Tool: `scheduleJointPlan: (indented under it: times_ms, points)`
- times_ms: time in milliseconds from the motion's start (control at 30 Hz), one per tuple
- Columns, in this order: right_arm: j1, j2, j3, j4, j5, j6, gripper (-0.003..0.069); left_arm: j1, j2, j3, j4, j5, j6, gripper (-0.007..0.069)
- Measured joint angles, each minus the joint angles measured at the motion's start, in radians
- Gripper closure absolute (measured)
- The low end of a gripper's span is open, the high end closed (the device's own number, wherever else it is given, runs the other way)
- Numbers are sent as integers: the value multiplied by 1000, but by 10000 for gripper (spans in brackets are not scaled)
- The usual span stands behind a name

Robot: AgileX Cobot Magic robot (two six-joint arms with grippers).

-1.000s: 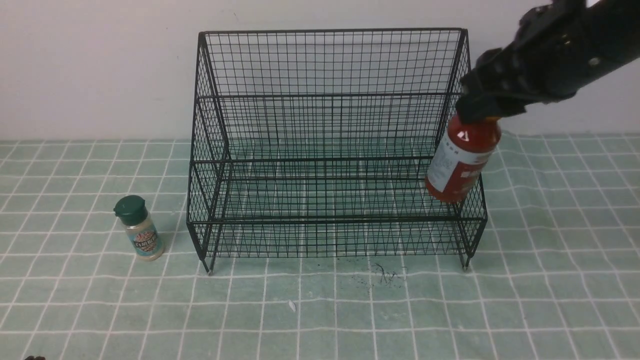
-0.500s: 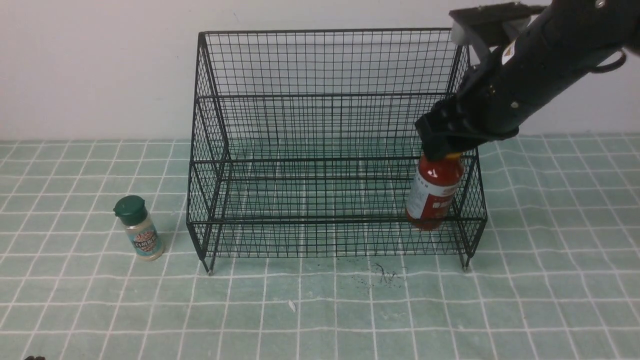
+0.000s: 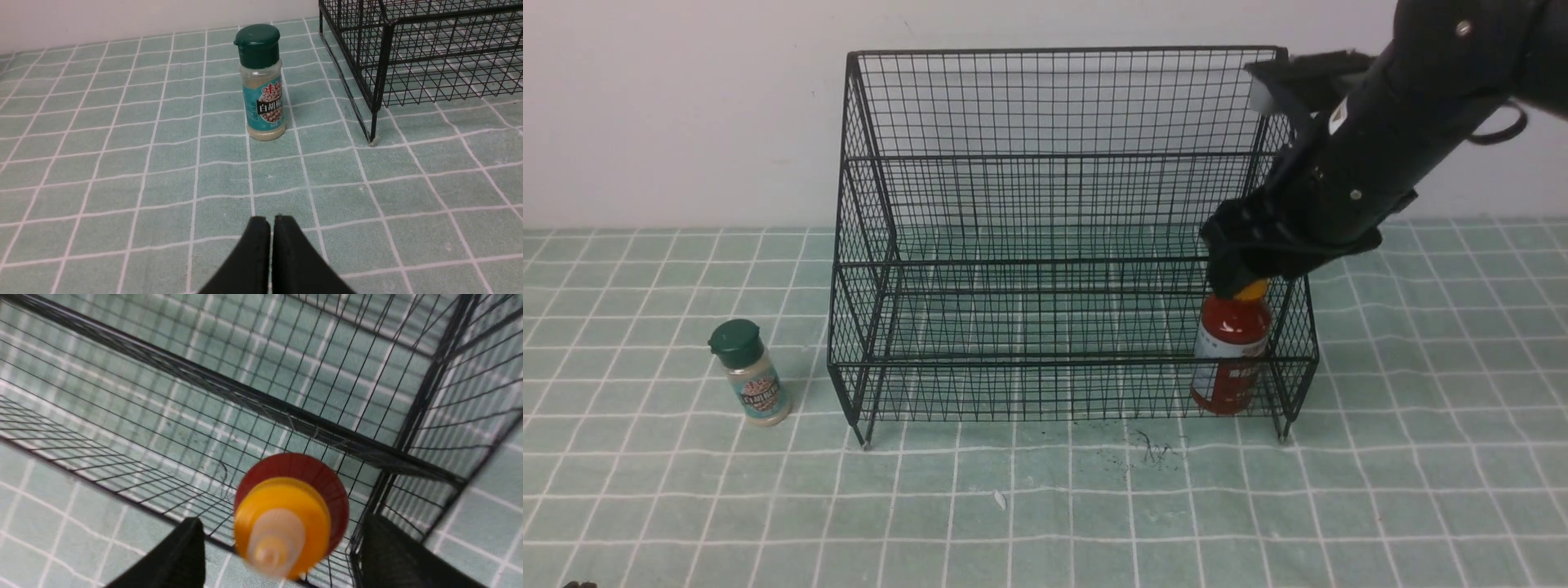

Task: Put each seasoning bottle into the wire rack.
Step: Use the right arm to put the condiment bottle back on the shelf, then use the left arm to grab the condiment bottle closest to it

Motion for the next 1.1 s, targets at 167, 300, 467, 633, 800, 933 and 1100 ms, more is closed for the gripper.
scheduleJointPlan:
  times_ms: [167,300,467,633,800,933,1100]
  points:
    - [0,-220,0,-41,42,32,200,0,0,0,0,0,0,631]
    - [0,-439,14,-50,43,88,325,0,0,0,0,0,0,631]
    - [0,-717,151,-61,-65,108,519,0,0,0,0,0,0,631]
    - [0,-1068,471,-106,-295,140,659,0,0,0,0,0,0,631]
    - [0,-1367,821,-118,-511,202,672,0,0,0,0,0,0,631]
    - [0,-1490,991,-116,-581,214,672,0,0,0,0,0,0,631]
    - [0,-1558,1095,-105,-606,214,672,0,0,0,0,0,0,631]
